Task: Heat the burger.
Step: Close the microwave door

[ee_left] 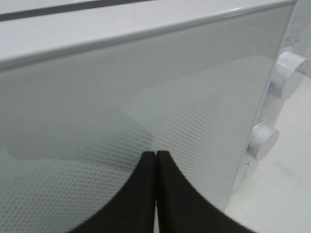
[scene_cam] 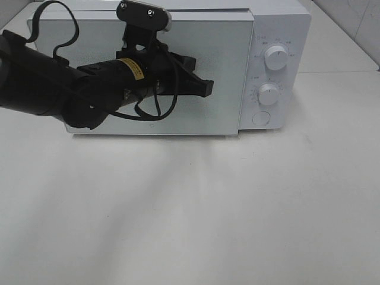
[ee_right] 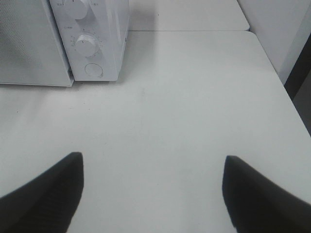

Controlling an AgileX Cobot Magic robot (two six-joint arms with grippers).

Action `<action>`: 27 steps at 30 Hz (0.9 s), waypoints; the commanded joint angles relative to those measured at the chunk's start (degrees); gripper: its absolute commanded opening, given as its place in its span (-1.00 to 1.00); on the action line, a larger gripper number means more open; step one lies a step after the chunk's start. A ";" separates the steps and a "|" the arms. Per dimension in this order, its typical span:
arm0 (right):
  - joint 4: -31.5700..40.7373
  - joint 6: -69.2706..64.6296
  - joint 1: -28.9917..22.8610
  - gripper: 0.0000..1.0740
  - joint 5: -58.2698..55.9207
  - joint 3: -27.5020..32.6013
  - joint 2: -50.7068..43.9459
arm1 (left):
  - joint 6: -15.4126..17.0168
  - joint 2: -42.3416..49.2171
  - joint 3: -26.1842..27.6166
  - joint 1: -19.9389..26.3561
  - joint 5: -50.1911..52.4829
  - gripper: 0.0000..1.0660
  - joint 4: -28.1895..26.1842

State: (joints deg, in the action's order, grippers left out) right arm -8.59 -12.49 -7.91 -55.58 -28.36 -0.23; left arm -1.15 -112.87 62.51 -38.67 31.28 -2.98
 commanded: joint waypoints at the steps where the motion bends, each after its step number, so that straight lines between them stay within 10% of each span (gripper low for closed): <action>1: 0.17 0.17 0.34 0.40 0.23 0.06 -1.55 | 0.11 -0.74 2.64 0.57 2.46 -1.00 -2.98; 27: 0.17 0.17 0.34 0.40 0.23 0.06 -1.55 | 0.34 -5.84 15.53 -2.18 -11.29 -1.00 -1.60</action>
State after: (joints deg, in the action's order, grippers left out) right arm -8.48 -12.49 -7.91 -55.63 -28.36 -0.23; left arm -1.09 -119.98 77.01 -41.65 23.09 -0.63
